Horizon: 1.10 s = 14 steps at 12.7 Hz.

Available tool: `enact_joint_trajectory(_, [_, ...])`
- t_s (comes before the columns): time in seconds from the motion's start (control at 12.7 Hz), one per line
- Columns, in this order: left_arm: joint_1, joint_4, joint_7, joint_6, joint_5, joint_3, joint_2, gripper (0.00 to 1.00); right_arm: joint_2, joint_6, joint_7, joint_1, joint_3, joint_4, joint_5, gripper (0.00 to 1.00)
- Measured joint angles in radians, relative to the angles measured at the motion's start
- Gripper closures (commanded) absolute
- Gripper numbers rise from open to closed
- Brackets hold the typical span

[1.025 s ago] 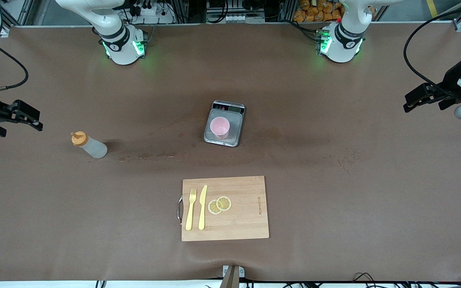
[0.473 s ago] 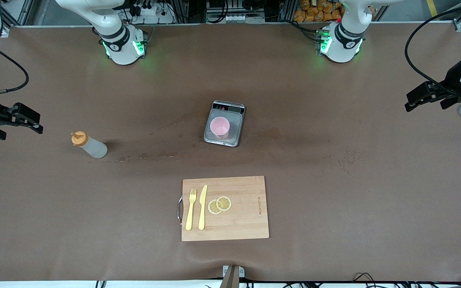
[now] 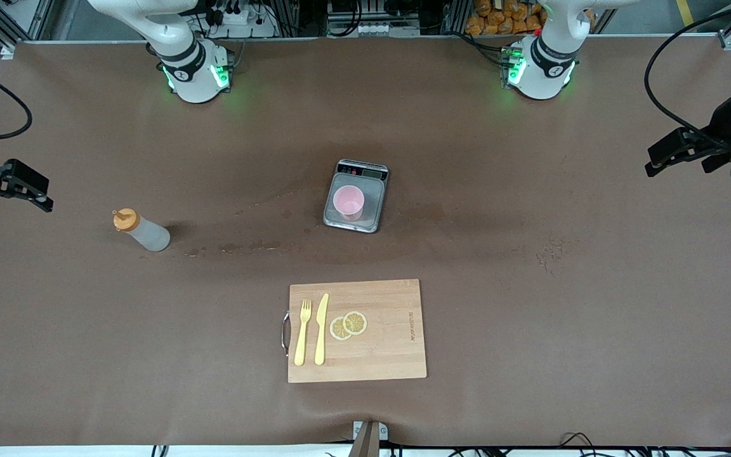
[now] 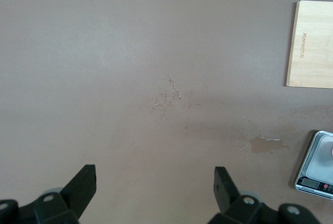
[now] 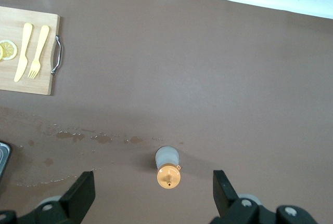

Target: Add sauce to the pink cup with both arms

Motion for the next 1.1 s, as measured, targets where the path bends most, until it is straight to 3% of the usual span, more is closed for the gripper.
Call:
enact_joint_trajectory(0.16, [0.0, 0.0, 0.0, 0.0, 0.0, 0.0, 0.0, 0.0, 0.0, 0.0, 0.0, -0.035, 0.023, 0.004, 0.0, 0.0])
enact_joint_trajectory(0.39, [0.002, 0.004, 0.0, 0.0, 0.0, 0.001, 0.0, 0.0, 0.0, -0.002, -0.001, -0.128, 0.105, 0.004, 0.0, 0.0])
enact_joint_trajectory(1.1, [0.002, 0.004, 0.0, -0.016, 0.0, 0.001, 0.0, 0.0, 0.0, -0.012, -0.001, -0.128, 0.125, 0.005, 0.0, 0.0])
